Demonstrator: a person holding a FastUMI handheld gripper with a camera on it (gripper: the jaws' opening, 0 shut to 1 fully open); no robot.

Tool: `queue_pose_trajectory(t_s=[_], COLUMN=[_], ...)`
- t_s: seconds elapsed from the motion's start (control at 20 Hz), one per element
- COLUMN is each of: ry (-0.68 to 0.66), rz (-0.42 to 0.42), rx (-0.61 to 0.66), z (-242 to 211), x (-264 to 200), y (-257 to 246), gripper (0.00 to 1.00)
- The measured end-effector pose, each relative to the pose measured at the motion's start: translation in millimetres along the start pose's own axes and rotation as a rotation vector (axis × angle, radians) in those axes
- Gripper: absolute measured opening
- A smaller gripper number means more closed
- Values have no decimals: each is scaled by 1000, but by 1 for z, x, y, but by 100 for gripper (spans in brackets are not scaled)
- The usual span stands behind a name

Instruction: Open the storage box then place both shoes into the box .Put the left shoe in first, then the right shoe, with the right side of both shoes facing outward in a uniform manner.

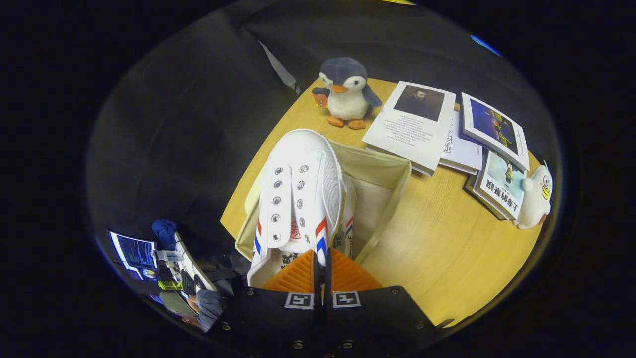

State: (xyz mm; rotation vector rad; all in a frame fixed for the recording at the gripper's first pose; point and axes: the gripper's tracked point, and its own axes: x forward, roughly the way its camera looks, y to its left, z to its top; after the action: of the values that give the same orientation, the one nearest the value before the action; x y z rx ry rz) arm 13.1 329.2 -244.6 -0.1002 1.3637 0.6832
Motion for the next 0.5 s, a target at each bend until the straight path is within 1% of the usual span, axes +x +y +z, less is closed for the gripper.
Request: queue_pose_trajectory(t_s=[0.15,0.25,0.3,0.35,0.4,0.45,0.5], ry=[8,8,8,-1,-11,-25,-43], rz=[-6,-27,-26,6,28,40,32], rx=[-12,-21,-19,-12,-5,-5,-5], z=[4,5,5,6,10,12,15], x=[8,11,10,10,9,4,0], y=[7,6,6,13,15,15,10], gripper=[0,0,0,4,22,35,65])
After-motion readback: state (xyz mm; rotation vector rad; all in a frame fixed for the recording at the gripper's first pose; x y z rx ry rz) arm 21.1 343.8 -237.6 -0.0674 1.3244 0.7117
